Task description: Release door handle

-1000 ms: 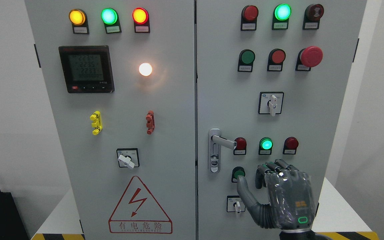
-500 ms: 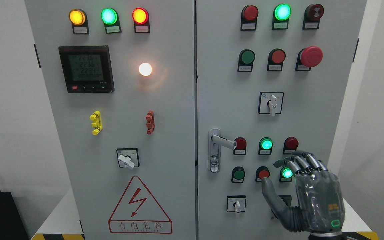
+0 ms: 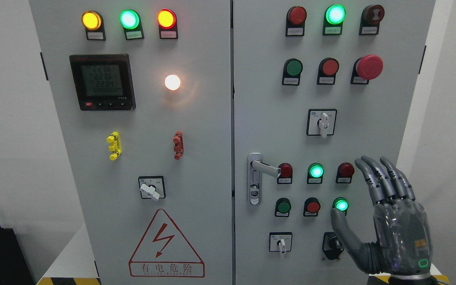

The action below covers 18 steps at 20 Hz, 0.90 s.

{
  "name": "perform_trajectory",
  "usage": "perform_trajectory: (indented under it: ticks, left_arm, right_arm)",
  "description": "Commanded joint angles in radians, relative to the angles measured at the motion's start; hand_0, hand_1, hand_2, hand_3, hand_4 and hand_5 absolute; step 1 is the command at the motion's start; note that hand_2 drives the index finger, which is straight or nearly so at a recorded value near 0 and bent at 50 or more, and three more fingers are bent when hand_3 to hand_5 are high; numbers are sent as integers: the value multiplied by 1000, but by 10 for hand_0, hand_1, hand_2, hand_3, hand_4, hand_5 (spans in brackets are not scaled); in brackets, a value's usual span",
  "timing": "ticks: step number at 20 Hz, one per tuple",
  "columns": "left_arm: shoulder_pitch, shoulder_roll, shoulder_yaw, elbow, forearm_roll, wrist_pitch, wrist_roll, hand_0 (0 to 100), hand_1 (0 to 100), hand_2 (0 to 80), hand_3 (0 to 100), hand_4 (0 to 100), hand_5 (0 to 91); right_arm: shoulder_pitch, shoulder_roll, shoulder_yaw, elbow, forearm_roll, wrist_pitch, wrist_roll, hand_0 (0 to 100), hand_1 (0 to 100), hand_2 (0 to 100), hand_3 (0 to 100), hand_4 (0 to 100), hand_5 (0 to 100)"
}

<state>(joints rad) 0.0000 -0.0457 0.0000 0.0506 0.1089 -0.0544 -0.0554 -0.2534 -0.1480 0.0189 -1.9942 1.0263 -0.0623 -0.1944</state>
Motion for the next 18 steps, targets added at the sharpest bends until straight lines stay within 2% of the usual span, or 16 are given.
perform_trajectory:
  ticks: [1,12,14,18]
  left_arm:
    - [-26,0,17,0,0,1,0,120,389,0,0,0,0]
    - [-26,0,17,2,0,1,0,120,389,0,0,0,0]
    - [-26,0,17,0,0,1,0,120,389,0,0,0,0]
    - [-26,0,17,0,0,1,0,120,389,0,0,0,0]
  right_arm:
    - [3,-41,15,-14,-12,2,0,346,59,0,23,0,0]
    - [3,-39,30,-12,-12,4,1,340,69,0,53,1,0]
    - [2,-22,33,-14,-12,2,1,340,69,0,55,2,0]
    - [3,-21,36,-14,-12,2,1,340,70,0,60,7,0]
